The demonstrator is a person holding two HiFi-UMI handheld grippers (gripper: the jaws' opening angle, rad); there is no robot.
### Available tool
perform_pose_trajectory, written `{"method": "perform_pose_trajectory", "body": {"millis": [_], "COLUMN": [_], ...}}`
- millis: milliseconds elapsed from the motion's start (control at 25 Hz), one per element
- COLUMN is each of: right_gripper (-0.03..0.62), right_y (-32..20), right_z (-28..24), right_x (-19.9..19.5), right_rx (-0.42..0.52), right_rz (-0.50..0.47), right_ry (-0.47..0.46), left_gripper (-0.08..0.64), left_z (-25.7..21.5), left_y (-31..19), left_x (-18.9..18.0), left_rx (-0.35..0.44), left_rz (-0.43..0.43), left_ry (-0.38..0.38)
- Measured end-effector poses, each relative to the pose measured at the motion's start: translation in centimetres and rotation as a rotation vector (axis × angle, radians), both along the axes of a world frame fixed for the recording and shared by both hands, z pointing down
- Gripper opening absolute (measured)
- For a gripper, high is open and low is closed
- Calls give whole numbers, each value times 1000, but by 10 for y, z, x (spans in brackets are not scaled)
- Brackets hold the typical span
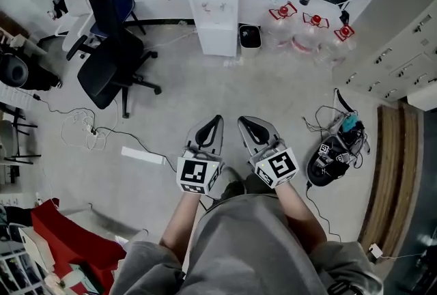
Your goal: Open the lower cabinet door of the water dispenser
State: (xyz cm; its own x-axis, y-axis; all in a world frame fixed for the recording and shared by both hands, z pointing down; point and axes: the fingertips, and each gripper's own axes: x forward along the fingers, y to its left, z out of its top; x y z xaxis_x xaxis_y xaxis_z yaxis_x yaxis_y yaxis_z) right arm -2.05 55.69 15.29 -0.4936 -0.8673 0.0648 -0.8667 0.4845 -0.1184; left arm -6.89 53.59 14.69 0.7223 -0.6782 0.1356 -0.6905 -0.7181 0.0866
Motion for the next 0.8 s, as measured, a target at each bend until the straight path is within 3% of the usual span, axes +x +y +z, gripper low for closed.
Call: {"method": "perform_pose_trajectory", "body": {"millis": [280,800], "right_gripper": [12,12], "right_y": [-30,-137], "right_z": [17,24], "right_x": [8,27], "right_rx": [-46,-71], "right_rz": [36,21], "right_ry": [-28,-78], "left_gripper": [9,9], "left_z": [14,15], "left_y": [-24,-125], "left_x": [2,24], "left_rx": [-26,-44], "left_rz": [20,21], "left_ry": [-4,-50]}}
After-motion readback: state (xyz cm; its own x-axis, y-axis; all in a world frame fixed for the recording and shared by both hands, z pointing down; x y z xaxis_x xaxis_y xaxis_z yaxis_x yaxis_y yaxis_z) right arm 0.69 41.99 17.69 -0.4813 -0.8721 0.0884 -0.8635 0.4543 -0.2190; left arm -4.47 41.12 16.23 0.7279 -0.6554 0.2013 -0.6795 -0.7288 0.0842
